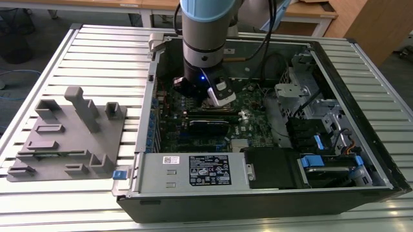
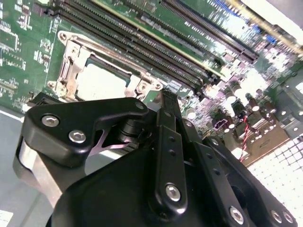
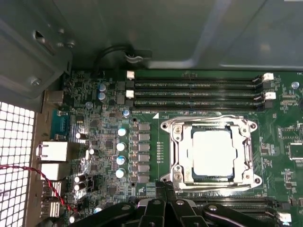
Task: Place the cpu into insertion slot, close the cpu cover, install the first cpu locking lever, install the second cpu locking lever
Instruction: 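Install the second cpu locking lever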
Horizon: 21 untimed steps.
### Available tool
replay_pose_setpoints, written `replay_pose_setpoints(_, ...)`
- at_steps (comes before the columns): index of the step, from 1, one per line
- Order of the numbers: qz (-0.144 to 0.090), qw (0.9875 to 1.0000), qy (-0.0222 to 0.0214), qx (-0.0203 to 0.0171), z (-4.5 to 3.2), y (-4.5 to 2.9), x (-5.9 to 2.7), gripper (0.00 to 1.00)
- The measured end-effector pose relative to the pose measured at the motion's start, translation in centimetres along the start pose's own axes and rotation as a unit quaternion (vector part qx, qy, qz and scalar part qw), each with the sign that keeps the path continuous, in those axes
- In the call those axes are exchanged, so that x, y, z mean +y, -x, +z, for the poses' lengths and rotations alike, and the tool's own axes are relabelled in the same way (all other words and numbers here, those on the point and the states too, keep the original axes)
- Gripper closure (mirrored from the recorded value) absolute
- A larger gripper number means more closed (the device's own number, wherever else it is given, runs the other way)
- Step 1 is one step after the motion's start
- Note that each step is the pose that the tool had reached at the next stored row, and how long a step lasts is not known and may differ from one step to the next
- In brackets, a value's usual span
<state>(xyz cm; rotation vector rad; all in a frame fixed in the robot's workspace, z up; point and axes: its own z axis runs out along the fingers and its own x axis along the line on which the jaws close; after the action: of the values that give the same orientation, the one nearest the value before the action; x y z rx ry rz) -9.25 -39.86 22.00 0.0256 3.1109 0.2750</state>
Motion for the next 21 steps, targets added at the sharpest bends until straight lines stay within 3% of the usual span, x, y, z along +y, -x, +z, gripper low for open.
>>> replay_pose_setpoints(1, 0.000, 1.0000, -0.0056, -0.0001, 0.01, 0.01, 0.04, 0.89)
replay_pose_setpoints(3, 0.000, 1.0000, -0.0096, -0.0002, 0.03, 0.02, 0.15, 0.89)
replay_pose_setpoints(7, 0.000, 1.0000, -0.0097, -0.0002, 0.08, 0.54, 0.34, 0.89)
replay_pose_setpoints(16, 0.000, 1.0000, -0.0098, -0.0002, 0.23, 3.05, 0.60, 0.89)
replay_pose_setpoints(21, 0.000, 0.9999, -0.0124, -0.0002, 0.43, 4.04, 1.45, 0.89)
